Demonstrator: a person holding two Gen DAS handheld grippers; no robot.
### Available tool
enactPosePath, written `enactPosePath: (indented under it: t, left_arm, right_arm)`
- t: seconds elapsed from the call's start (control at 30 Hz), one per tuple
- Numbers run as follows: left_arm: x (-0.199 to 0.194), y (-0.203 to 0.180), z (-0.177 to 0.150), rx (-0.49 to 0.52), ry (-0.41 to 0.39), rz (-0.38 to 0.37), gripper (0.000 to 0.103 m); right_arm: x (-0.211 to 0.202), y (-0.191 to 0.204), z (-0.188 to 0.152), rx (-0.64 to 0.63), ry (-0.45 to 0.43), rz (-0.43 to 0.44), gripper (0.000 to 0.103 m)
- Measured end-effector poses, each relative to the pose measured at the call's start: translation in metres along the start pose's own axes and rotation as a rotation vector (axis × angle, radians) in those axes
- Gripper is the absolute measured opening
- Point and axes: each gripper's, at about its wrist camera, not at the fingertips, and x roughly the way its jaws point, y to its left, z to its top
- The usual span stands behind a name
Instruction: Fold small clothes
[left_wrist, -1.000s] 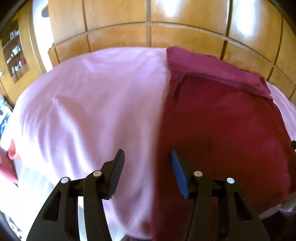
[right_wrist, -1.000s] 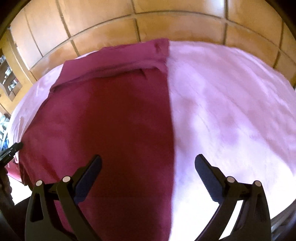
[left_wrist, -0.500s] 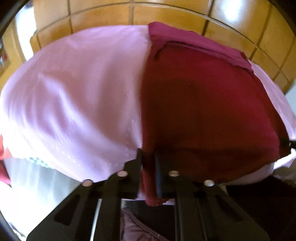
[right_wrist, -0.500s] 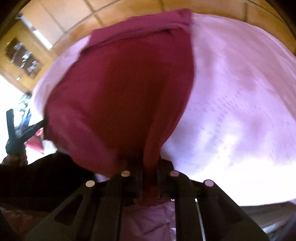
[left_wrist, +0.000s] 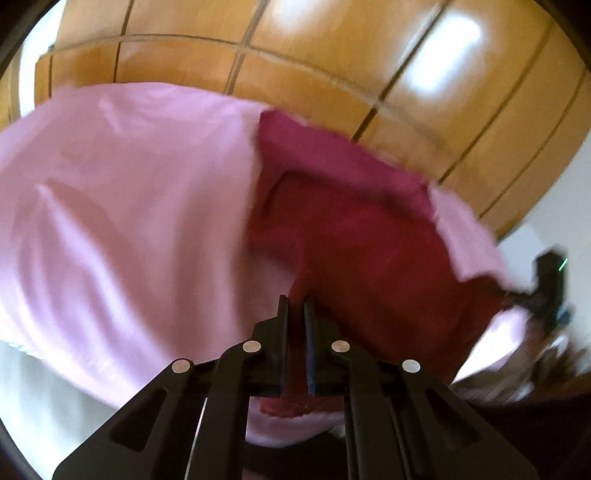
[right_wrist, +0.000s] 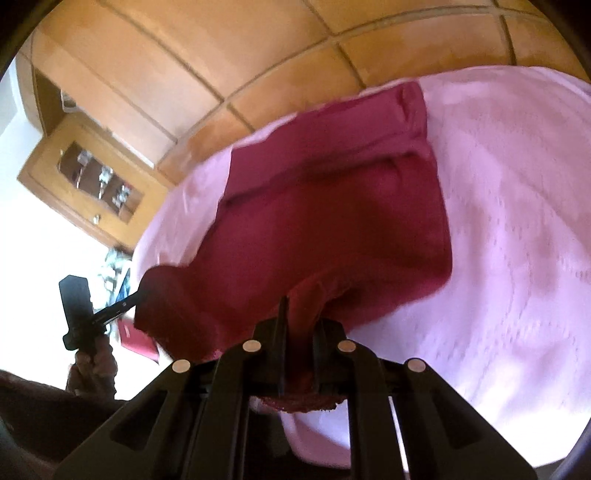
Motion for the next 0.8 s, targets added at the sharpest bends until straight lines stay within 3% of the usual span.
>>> enactPosePath:
  t: [0.13,0.3,0.33,0.37,0.4,0.43,0.47,0.5,0.6,0.8]
  left_arm:
    - [0.020,-0.001,0.046,-0.062,-0.037,-0.062,0.006]
    - [0.060,-0.005,0.112,-0.083,-0.057,-0.005,0.007]
    - [0.068,-0.003,0.125,-0.106,-0.063,0.005,0.016]
    - [0.079,0.003,0.142,-0.143,-0.056,-0.031,0.028]
    - [0.083,0.009,0.148,-0.187,-0.055,-0.044,0.059]
    - [0.082,0.016,0.152,-0.235,-0.071,-0.029,0.077]
    - [0.080,0.025,0.156,-0.293,-0.119,-0.008,0.077]
    - [0.079,0.031,0.157,-0.309,-0.136,-0.002,0.077]
    - [0.082,0.055,0.140,-0.341,-0.110,0.036,0.077]
    - [0.087,0.078,0.069,-0.293,-0.034,-0.010,0.077]
  right_arm:
    - [0.007,-0.013,0.041,0.034,-0.061,-0.034,0.009]
    - [0.032,-0.027,0.090,0.046,-0.076,-0.114,0.012]
    - [0.036,-0.032,0.101,0.054,-0.076,-0.124,0.015]
    - [0.039,-0.038,0.109,0.073,-0.083,-0.121,0.029]
    - [0.038,-0.043,0.113,0.084,-0.092,-0.118,0.047]
    - [0.035,-0.049,0.115,0.101,-0.116,-0.122,0.059]
    - [0.031,-0.052,0.115,0.114,-0.138,-0.131,0.083]
    - [0.022,-0.058,0.113,0.138,-0.171,-0.132,0.089]
    - [0.006,-0.073,0.098,0.163,-0.189,-0.115,0.090]
    - [0.008,-0.088,0.046,0.151,-0.108,-0.167,0.086]
